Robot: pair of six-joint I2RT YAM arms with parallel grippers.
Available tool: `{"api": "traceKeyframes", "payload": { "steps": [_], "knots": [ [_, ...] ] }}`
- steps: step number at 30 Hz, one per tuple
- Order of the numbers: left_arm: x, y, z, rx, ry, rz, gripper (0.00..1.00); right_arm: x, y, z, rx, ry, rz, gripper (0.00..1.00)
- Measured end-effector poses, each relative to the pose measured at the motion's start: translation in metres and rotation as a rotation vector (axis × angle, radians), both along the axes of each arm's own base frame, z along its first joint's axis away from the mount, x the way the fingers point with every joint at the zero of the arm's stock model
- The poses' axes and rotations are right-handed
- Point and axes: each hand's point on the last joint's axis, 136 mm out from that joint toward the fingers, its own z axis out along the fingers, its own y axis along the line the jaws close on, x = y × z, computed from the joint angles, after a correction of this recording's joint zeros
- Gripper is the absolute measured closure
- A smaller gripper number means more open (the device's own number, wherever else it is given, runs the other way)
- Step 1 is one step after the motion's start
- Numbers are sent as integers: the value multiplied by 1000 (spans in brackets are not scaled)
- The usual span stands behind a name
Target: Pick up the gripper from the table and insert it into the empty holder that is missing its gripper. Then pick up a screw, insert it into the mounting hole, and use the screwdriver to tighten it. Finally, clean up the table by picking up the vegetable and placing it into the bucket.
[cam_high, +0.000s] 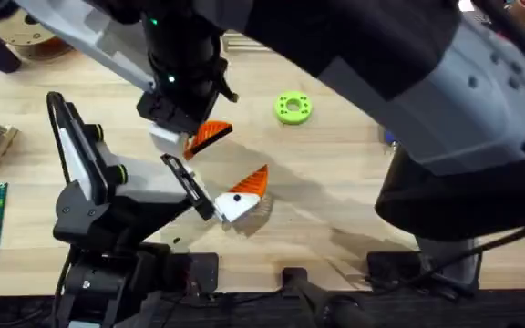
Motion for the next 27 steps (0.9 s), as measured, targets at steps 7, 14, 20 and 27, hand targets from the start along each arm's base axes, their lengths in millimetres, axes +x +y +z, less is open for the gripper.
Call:
{"api": "traceKeyframes", "payload": {
  "steps": [7,14,20,27],
  "knots": [
    [0,0,0,2,-3,-2,15,12,-7,37,90,-35,-30,537],
    [0,0,0,2,-3,-2,15,72,-46,72,137,-174,-217,504],
    [0,0,0,2,-3,-2,14,109,-80,73,101,-221,-355,501],
    [0,0,0,2,-3,-2,14,138,-113,74,88,-232,-469,501]
  ]
}}
